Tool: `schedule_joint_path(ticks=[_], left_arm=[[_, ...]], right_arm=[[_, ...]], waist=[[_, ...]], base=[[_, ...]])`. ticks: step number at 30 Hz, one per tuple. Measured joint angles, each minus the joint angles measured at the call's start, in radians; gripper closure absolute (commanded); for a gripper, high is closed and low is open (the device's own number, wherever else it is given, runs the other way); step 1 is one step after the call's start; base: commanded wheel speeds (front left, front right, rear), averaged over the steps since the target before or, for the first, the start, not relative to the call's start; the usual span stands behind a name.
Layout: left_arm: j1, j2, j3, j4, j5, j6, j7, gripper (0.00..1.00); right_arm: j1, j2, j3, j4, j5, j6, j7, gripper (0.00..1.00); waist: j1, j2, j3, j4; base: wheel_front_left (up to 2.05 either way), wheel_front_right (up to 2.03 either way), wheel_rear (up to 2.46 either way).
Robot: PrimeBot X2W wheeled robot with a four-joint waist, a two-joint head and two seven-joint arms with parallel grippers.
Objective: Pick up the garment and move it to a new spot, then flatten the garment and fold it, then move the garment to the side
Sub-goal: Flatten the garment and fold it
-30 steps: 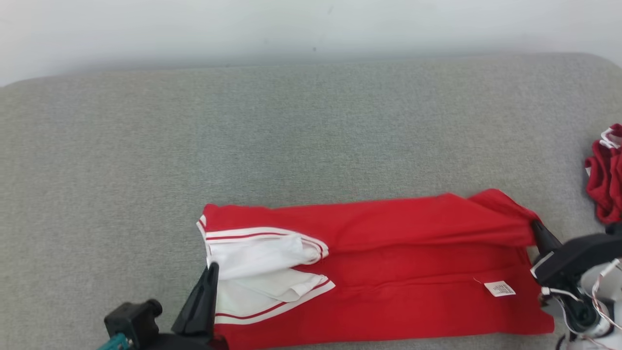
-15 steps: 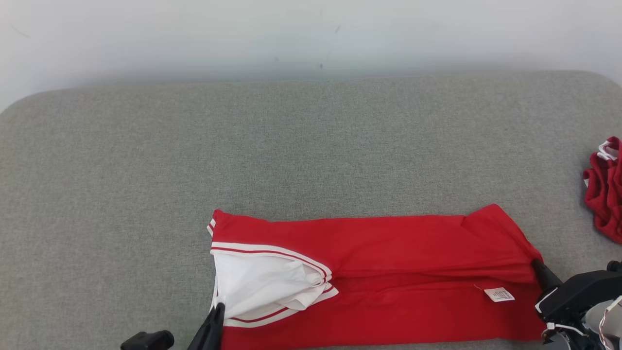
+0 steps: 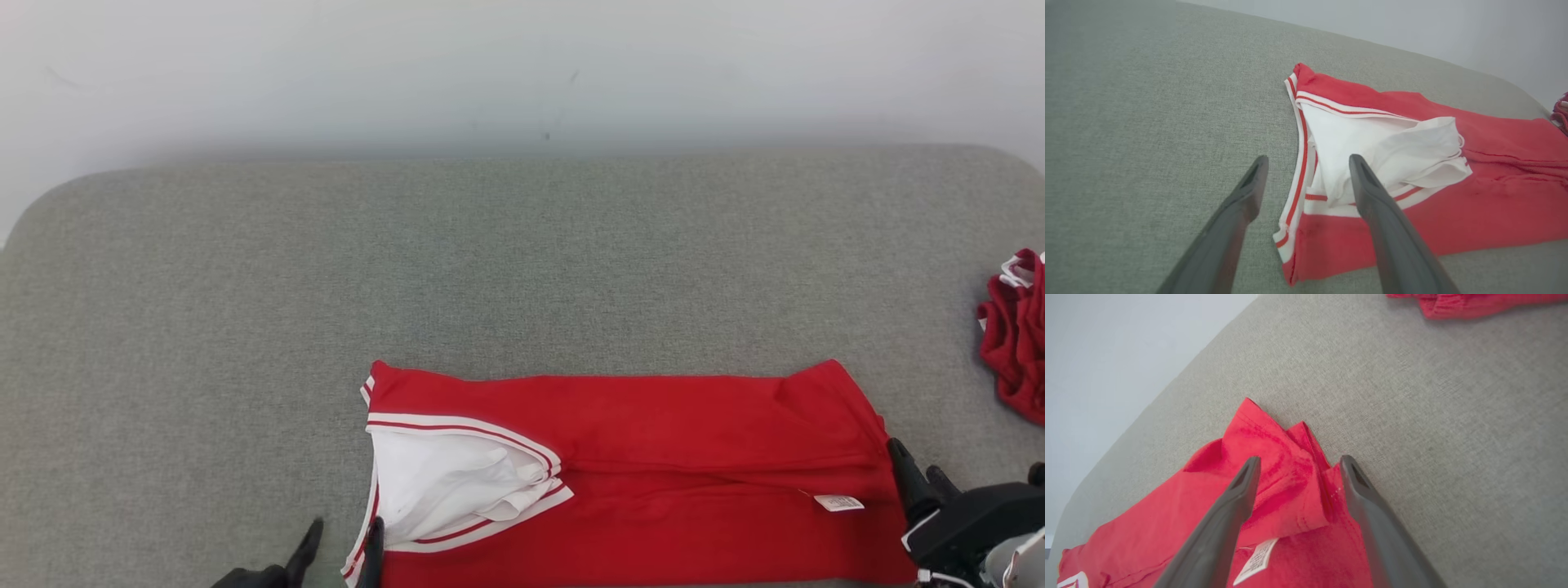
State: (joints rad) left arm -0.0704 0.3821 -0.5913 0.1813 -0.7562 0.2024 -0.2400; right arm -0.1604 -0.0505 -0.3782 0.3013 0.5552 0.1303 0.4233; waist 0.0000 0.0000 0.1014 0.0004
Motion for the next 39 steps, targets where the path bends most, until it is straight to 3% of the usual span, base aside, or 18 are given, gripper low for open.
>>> schedule_joint_path(ticks=[2,4,5,7,10,15,21,29,39], left_arm=[[-0.002,0.001,0.005,0.000,0.013,0.001,-0.004,0.00],[-0.007,-0.004,0.092,-0.037,0.080,0.033,-0.020,0.00],[-0.007,-0.004,0.092,-0.037,0.080,0.033,-0.020,0.00],[-0.004,-0.045,0.214,-0.146,0.182,0.039,-0.022,0.00],[0.023,-0.075,0.280,-0.205,0.250,0.033,-0.022,0.00],[0.076,-0.147,0.386,-0.277,0.369,-0.033,-0.022,0.00],[0.100,-0.211,0.457,-0.271,0.444,-0.116,-0.022,0.00],[0.128,-0.248,0.519,-0.198,0.486,-0.202,-0.022,0.00],[0.149,-0.278,0.568,-0.084,0.522,-0.248,-0.022,0.00]], right_arm=[[0.013,0.000,0.006,-0.017,-0.004,0.000,-0.014,0.00],[0.076,0.000,0.036,-0.099,-0.037,0.000,-0.116,0.00],[0.076,0.000,0.036,-0.099,-0.037,0.000,-0.116,0.00],[0.120,0.000,0.066,-0.151,-0.048,0.000,-0.221,0.00],[0.145,0.000,0.089,-0.172,-0.053,0.000,-0.295,0.00],[0.182,0.000,0.139,-0.169,-0.074,0.000,-0.455,0.00],[0.210,0.001,0.219,-0.163,-0.213,0.000,-0.629,0.00],[0.225,0.000,0.250,-0.136,-0.301,0.000,-0.679,0.00],[0.225,0.000,0.285,-0.134,-0.339,0.000,-0.684,0.00]], waist=[[0.0000,0.0000,-0.002,0.003],[-0.0001,0.0001,-0.013,0.017],[-0.0001,0.0001,-0.013,0.017],[0.0000,0.0001,-0.025,0.028],[0.0000,0.0001,-0.033,0.034],[-0.0001,0.0001,-0.056,0.048],[-0.0001,0.0001,-0.083,0.066],[0.0000,0.0000,-0.109,0.054],[0.0000,0.0000,-0.119,0.022]], base=[[0.00,0.00,0.00],[0.00,0.00,0.00],[0.00,0.00,0.00],[0.00,0.00,0.00],[0.00,0.00,0.00],[0.00,0.00,0.00],[0.00,0.00,0.00],[0.00,0.00,0.00],[0.00,0.00,0.00]])
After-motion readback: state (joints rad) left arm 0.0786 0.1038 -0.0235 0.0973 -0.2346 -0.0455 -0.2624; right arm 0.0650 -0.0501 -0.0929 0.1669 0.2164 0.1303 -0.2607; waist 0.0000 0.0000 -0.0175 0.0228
